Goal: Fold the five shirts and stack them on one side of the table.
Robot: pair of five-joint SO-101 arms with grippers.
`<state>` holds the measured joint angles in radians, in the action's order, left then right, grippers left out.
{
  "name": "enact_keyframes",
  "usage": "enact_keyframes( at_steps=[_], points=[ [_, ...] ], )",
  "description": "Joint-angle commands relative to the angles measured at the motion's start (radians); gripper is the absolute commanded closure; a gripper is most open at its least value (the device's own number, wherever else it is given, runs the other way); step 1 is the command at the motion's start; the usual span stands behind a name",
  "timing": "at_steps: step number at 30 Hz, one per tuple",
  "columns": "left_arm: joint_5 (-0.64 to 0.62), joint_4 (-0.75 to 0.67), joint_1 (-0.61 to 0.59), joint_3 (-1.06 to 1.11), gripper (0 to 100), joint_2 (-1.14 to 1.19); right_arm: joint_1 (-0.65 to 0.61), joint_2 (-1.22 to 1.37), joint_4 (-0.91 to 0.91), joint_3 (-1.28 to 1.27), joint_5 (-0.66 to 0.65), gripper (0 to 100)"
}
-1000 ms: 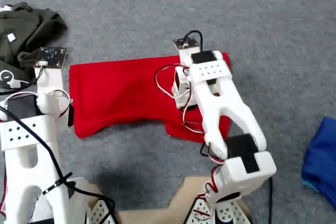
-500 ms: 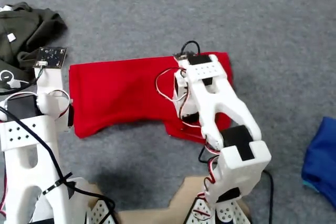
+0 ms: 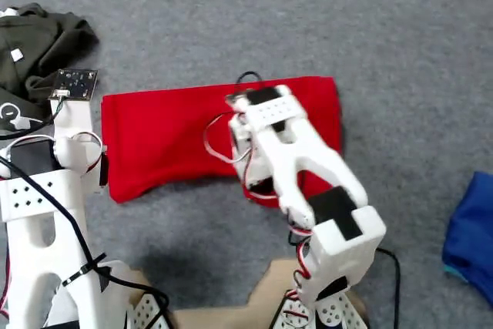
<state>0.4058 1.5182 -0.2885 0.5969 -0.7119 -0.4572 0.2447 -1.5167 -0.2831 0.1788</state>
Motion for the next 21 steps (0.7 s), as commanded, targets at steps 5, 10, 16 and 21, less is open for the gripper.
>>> enact_keyframes(
  at_steps=[5,10,16,21],
  points=[
    [0.008,-0.014,-0.009,-0.003,98,-0.022,-0.045,0.108,0.018,0.004,0.0,99.3],
    [0.008,-0.014,-0.009,0.002,98,-0.022,-0.045,0.156,-0.002,0.051,0.0,99.3],
    [0.008,-0.009,-0.009,0.0,98,-0.024,-0.047,0.079,-0.14,0.193,-0.048,99.3],
    [0.008,-0.009,-0.011,-0.006,98,-0.024,-0.038,0.002,-0.239,0.354,-0.133,99.1]
  ],
)
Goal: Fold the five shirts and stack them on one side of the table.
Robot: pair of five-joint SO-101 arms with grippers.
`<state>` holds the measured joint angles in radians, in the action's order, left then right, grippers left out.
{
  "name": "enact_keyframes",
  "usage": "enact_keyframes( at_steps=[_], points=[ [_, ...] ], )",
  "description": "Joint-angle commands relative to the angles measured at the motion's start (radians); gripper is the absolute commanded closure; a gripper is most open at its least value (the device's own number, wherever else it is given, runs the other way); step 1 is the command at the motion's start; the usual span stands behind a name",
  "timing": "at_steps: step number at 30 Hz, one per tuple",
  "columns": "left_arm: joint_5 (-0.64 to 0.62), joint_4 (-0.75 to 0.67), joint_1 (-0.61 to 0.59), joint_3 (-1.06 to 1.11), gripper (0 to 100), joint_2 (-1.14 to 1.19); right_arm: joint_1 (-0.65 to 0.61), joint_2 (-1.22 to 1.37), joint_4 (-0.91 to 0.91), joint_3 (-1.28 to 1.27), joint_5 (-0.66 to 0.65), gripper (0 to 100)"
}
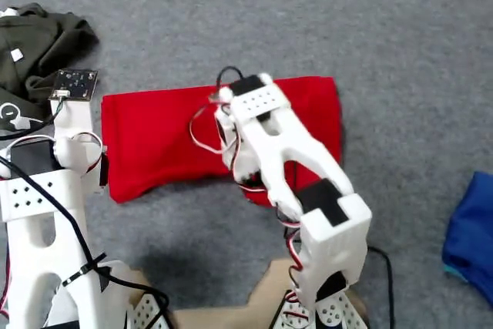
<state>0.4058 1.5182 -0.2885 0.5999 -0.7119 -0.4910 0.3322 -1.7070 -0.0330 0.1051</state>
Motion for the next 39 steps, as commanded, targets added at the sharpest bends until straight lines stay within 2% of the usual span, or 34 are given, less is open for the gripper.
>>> enact_keyframes(
  at_steps=[1,6,12,17,21,24,29,35,39],
  points=[
    [0.008,-0.009,-0.011,-0.009,98,-0.024,0.012,-0.094,-0.057,0.128,-0.097,99.1],
    [0.008,-0.008,-0.012,-0.011,98,-0.024,0.162,-0.108,-0.058,0.16,-0.33,99.0],
    [0.005,-0.008,-0.012,-0.009,98,-0.024,0.325,-0.117,-0.061,0.073,-0.686,99.0],
    [0.006,-0.008,-0.012,-0.005,98,-0.025,0.34,-0.219,-0.054,-0.085,-1.046,99.0],
    [0.006,-0.008,-0.012,-0.002,98,-0.027,0.314,-0.335,-0.046,-0.203,-1.24,99.0],
    [0.008,-0.008,-0.012,0.0,98,-0.064,0.309,-0.403,-0.038,-0.283,-1.301,99.0],
    [0.009,-0.014,-0.005,0.06,98,-0.216,0.309,-0.515,0.091,-0.447,-1.339,98.8],
    [0.011,-0.014,-0.005,0.186,98,-0.384,0.308,-0.645,0.285,-0.674,-1.344,89.1],
    [0.011,-0.009,-0.009,0.227,98,-0.43,0.282,-0.674,0.407,-0.805,-1.344,88.2]
  ],
)
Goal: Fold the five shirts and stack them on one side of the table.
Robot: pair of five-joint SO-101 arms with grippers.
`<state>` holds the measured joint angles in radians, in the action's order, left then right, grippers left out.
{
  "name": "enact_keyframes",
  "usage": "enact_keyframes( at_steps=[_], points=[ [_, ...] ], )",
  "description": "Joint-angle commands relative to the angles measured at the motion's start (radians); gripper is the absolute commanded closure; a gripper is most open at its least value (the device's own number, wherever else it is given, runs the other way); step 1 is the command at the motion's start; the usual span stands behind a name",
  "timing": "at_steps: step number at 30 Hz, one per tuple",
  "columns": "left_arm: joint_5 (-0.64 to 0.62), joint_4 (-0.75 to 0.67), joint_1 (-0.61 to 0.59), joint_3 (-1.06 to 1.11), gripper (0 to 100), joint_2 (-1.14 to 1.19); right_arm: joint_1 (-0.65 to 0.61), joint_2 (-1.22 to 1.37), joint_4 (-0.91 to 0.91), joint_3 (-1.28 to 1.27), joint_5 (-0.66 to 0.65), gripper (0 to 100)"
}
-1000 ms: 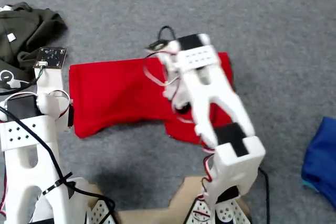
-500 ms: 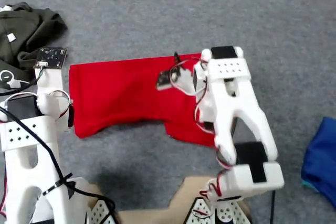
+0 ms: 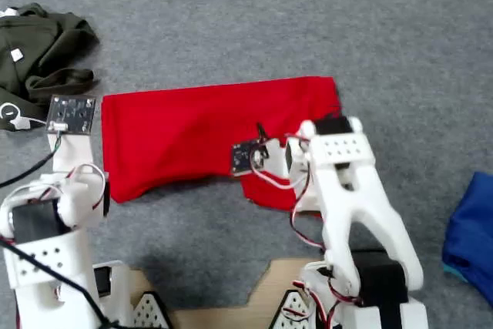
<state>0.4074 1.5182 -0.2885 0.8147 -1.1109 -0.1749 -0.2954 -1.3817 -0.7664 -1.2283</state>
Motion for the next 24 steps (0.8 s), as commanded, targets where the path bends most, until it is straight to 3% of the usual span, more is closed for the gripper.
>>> enact_keyframes(
  at_steps=[1,6,13,21,24],
  points=[
    [0.009,-0.008,-0.011,0.014,98,-0.035,-0.044,-0.045,0.112,-0.101,-0.008,88.1],
    [0.008,-0.008,-0.011,0.017,98,-0.036,-0.054,-0.013,0.282,-0.183,0.023,87.9],
    [0.009,-0.008,-0.011,0.017,98,-0.036,-0.05,0.124,0.377,-0.18,0.023,87.8],
    [0.057,-0.008,-0.011,0.011,98,-0.039,-0.05,0.213,0.345,-0.111,0.023,88.4],
    [0.057,-0.008,-0.011,0.009,98,-0.039,-0.048,0.225,0.344,-0.099,0.023,94.5]
  ],
)
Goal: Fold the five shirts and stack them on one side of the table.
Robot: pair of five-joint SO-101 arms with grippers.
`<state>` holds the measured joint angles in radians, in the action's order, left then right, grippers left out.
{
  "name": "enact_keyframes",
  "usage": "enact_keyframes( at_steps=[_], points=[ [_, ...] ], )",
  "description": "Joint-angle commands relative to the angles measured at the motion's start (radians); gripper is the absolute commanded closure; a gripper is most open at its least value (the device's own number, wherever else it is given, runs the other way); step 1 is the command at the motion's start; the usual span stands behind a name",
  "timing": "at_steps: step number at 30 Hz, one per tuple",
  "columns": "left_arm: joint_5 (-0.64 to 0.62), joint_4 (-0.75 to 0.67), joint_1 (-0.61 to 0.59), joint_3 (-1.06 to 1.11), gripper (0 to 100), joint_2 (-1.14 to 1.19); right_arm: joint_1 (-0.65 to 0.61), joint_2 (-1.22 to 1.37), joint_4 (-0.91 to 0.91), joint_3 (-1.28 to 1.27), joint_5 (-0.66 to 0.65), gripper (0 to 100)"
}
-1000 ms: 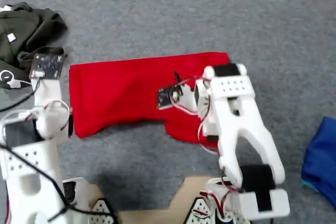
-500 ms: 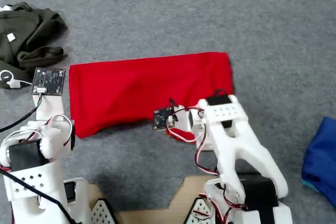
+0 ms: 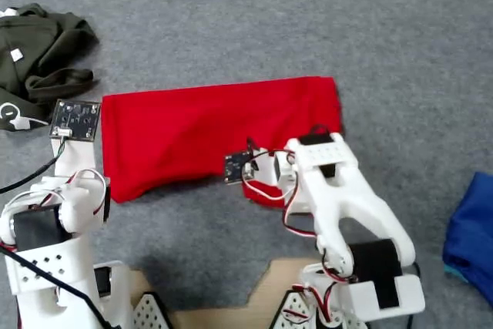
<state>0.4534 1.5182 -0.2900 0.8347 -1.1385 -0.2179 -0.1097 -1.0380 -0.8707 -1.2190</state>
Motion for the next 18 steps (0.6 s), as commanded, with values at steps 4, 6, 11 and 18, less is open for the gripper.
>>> enact_keyframes(
  at_steps=[4,6,11,18],
  points=[
    [0.011,-0.008,-0.009,-0.011,98,-0.012,-0.005,0.038,0.002,0.005,0.014,98.4],
    [0.011,-0.008,-0.009,-0.008,98,-0.012,-0.005,0.035,0.003,0.005,0.014,98.4],
    [0.011,-0.011,-0.009,-0.011,98,-0.012,0.01,0.031,-0.044,0.067,0.014,99.4],
    [0.011,-0.009,-0.009,-0.009,98,-0.012,0.079,0.041,-0.213,0.317,0.014,99.3]
  ],
)
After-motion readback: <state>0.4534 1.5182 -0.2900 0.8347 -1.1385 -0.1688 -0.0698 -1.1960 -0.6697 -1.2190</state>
